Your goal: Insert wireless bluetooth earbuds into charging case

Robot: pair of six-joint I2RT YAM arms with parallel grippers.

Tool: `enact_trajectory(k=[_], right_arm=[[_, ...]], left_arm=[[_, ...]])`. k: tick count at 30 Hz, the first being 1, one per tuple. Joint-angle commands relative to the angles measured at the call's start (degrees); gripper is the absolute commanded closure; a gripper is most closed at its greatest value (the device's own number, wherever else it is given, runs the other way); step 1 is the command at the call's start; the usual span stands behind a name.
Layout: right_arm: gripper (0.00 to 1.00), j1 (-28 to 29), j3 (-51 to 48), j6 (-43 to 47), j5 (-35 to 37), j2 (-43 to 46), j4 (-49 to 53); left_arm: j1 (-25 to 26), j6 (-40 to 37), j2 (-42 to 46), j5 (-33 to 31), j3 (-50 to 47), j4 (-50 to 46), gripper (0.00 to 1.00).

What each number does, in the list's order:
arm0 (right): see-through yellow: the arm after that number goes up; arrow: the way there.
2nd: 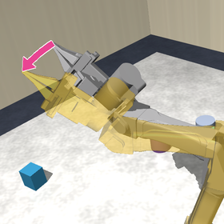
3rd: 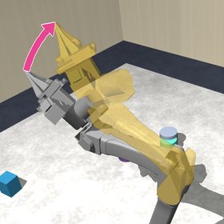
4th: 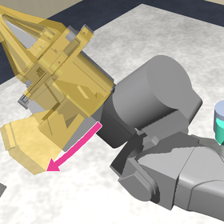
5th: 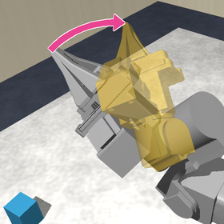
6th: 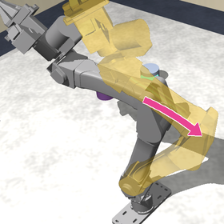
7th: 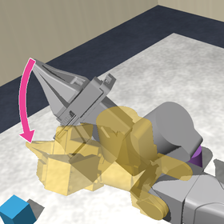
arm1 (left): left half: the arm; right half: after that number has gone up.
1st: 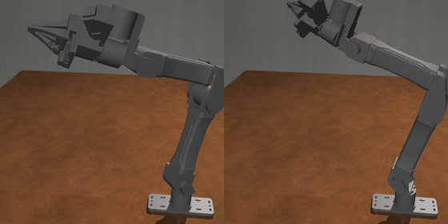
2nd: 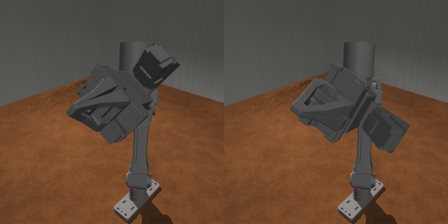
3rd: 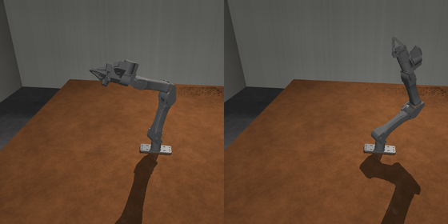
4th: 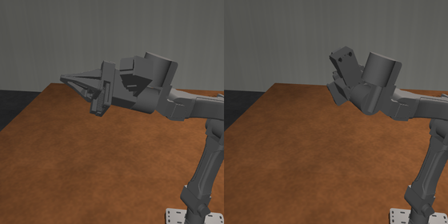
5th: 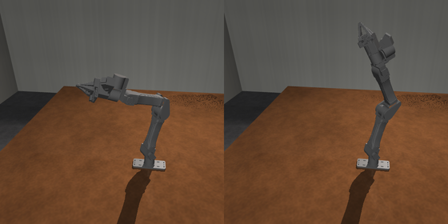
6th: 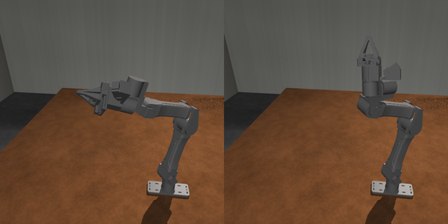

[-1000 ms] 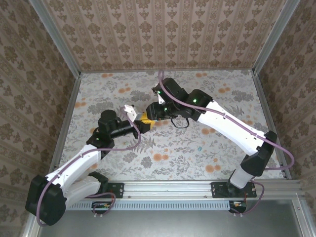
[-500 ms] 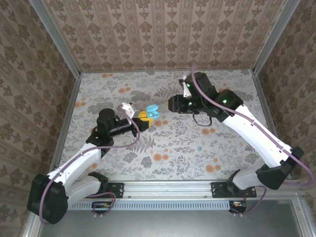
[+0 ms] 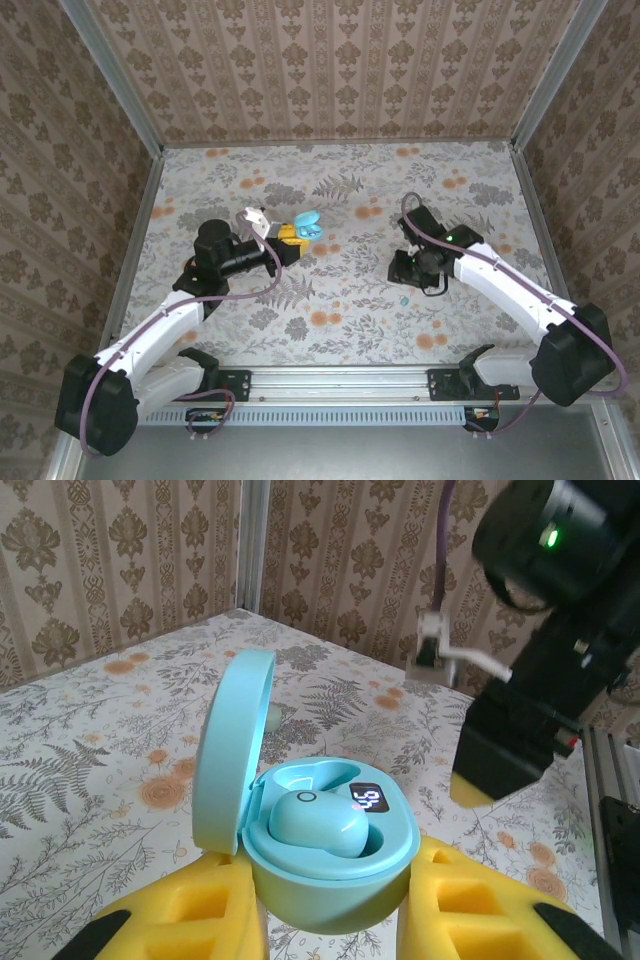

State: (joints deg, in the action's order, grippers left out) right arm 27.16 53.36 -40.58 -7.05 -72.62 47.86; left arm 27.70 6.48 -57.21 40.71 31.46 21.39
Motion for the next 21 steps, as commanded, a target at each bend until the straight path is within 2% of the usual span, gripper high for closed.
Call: enact_trajectory(k=[1,9,13,17,21], right_arm=[[0.69,-1.21,-4.25,-3.28,-3.01,1.3,-6.54],[0.75,-2.27,-7.53,-0.94,-2.12,-4.92,-7.23],[0.81,-2.36,-8.69,-0.26,0.9,-5.18,-4.94],[0.82,-2.66,-10.26,0.88,4.84,-4.75,-3.71],[0.83,-4.28,-12.04,2.61,5.04,-6.14,-6.69]], left_arm=[[-0.15,0.29,1.18,1.37,0.9,0.03,0.9],[-0.17,0.11,1.13,1.33,0.97,-0.62,0.9],[-0.17,-0.23,1.85,0.82,0.57,-1.46,0.9],[-0.19,-0.46,1.84,0.56,0.51,-1.63,0.9],[-0.16,-0.42,1.16,0.93,0.79,-1.35,0.9]])
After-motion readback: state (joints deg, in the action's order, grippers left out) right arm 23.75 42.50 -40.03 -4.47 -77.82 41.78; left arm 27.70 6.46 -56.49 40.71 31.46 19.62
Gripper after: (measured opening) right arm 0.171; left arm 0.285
